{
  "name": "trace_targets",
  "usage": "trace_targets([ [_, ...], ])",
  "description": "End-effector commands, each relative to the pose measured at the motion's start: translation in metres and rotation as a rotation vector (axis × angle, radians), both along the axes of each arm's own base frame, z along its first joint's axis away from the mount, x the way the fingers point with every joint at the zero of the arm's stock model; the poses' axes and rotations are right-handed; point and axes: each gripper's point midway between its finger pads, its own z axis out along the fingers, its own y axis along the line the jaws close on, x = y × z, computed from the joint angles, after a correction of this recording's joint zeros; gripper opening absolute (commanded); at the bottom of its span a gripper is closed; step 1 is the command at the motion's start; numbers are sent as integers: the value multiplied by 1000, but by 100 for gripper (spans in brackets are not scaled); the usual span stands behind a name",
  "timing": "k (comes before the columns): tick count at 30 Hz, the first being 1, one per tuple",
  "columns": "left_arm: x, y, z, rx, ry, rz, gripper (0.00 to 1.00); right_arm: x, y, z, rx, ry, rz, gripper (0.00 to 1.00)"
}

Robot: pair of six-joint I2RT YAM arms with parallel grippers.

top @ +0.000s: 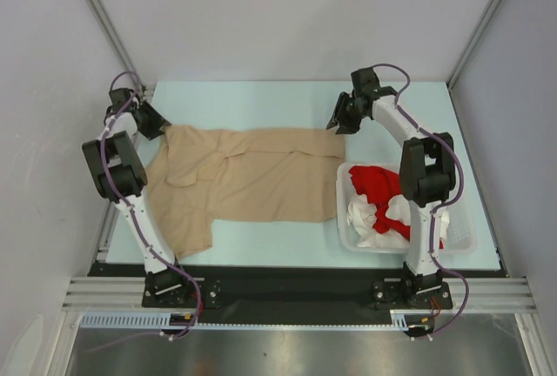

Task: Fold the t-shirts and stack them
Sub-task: Fold the tshirt

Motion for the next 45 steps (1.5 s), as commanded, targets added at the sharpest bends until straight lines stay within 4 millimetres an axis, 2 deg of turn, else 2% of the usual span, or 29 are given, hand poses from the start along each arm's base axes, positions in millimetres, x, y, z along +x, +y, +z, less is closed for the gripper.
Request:
trace_targets([
  [1,16,-6,15,-31,-53,-17,49,0,-4,1,-49,-14,8,44],
  [2,16,-6,12,-30,-47,-12,47,0,-9,-8,-81,4,-4,45],
  [5,17,-3,8,-31,-39,-1,42,4,-18,-15,-157,5,-21,45],
  [8,20,1,0,-32,-18,12,36,8,-24,-21,-231,0,-21,50],
  [9,21,3,-4,-33,-13,12,32,9,-29,-27,-251,15,-29,53],
  [10,24,5,-2,-32,-19,12,30,14,-31,-24,-256,5,-36,54],
  [11,23,6,-4,-30,-14,19,23,14,-32,-26,-269,7,-38,57],
  [16,23,21,-2,-16,-28,62,13,37,-46,-43,-314,-14,-47,62],
  [17,24,24,-2,-32,-37,69,10,43,-45,-47,-307,-19,-40,62],
  [18,24,25,-2,-36,-38,69,9,48,-45,-42,-302,-38,-46,62],
  [19,26,26,-2,-44,-45,74,8,51,-46,-53,-300,-29,-38,62],
  [21,28,27,-2,-54,-51,78,4,60,-43,-55,-287,-39,-36,61],
  [23,31,28,-2,-71,-63,87,1,61,-37,-68,-260,-19,-16,58],
  [28,35,32,1,-89,-89,99,0,71,-38,-73,-235,-54,-42,48],
  [29,35,34,1,-95,-93,104,0,74,-39,-74,-229,-62,-55,39],
  [31,37,36,2,-121,-108,119,0,85,-33,-71,-202,-100,-58,31],
  [32,38,36,3,-127,-114,125,0,89,-32,-69,-190,-115,-59,15],
  [33,40,38,4,-139,-124,137,0,91,-27,-74,-170,-112,-54,10],
  [35,43,40,10,-149,-143,154,0,103,-23,-66,-152,-146,-58,0],
  [36,46,42,16,-155,-167,171,0,106,-22,-73,-160,-138,-69,0],
  [38,50,46,22,-151,-198,196,0,117,-24,-67,-165,-177,-99,0],
  [42,65,61,38,-158,-269,264,0,149,-43,-53,-184,-292,-219,0],
  [43,67,63,32,-162,-263,276,0,154,-44,-53,-176,-299,-232,0],
  [44,69,65,31,-175,-261,283,0,164,-43,-41,-146,-330,-237,0],
  [45,76,67,39,-172,-281,278,0,167,-43,-52,-134,-316,-240,0],
])
